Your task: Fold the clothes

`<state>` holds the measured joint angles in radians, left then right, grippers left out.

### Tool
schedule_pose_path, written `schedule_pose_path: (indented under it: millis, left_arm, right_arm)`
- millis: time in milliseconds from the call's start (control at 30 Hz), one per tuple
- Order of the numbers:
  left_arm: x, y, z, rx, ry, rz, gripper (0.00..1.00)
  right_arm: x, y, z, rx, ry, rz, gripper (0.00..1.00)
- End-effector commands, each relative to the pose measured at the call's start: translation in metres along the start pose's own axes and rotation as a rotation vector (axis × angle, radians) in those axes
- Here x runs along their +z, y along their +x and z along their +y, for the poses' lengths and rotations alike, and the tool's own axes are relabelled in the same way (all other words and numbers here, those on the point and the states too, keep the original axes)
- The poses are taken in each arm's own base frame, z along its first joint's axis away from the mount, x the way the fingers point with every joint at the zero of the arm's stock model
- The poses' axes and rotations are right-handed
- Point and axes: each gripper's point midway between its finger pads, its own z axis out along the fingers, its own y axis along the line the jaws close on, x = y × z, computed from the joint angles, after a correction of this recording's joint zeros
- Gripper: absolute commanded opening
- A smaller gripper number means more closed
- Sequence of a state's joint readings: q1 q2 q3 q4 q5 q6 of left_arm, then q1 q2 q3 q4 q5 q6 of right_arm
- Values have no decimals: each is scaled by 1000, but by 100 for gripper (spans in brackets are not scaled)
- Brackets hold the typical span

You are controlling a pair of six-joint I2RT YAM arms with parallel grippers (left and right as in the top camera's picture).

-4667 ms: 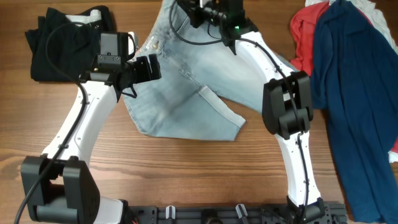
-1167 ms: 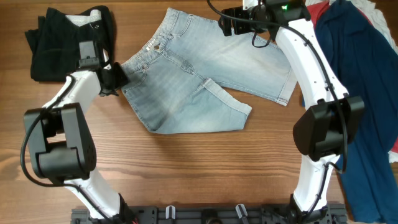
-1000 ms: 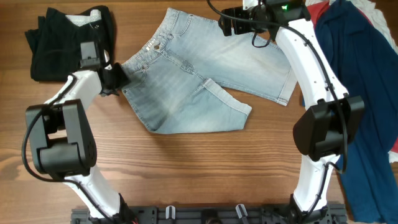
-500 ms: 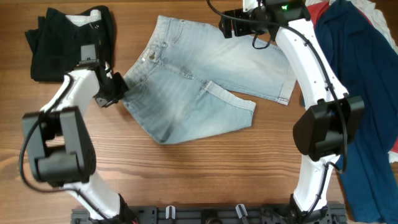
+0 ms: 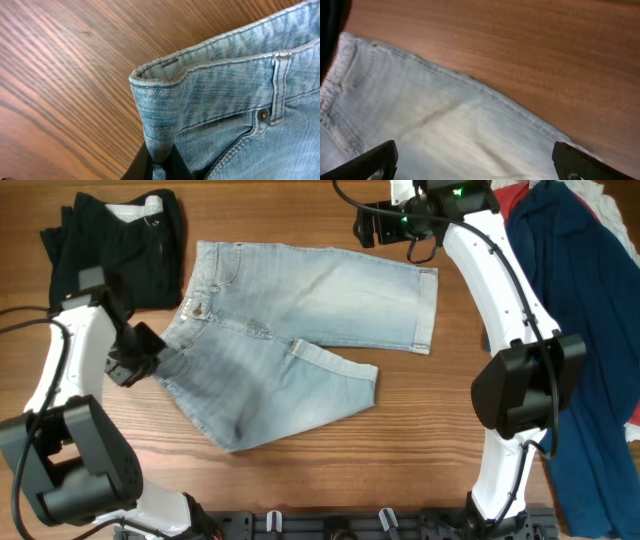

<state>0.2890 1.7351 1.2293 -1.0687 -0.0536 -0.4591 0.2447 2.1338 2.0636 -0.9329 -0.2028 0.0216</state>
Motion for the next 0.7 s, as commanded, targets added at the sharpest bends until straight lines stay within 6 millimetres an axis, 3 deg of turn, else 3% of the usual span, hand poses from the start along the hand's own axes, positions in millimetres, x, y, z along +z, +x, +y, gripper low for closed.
schedule_pose_path:
  millis: [0,67,100,133,267,400,500,667]
  left_arm:
    - [0,-6,16,-61,-23,-11,9]
    - [0,-6,15,-61,-17,-7,51]
    - [0,-5,14,-60,-16,-7,67]
    - [0,-5,13,-60,-9,-3,96]
    - [-2,-2,1,-52,63,23,100]
    - [-24,-6,-14,-26,161,-9,100]
    - [-65,-15,-17,-24,227,-128,100]
    - [-126,-20,-8,-30,297,-338,100]
  right_arm:
    - [6,14,1,-2,-37,55,100]
    - [5,19,8,-27,-83,77,100]
    - [5,21,11,-35,-97,85,100]
    - [4,26,17,-46,-126,101,100]
    - [-2,53,39,-56,-221,207,100]
    - [-9,88,86,-82,-315,350,100]
    - [-7,116,126,-97,-294,450,100]
    - [13,146,149,-22,-108,504,99]
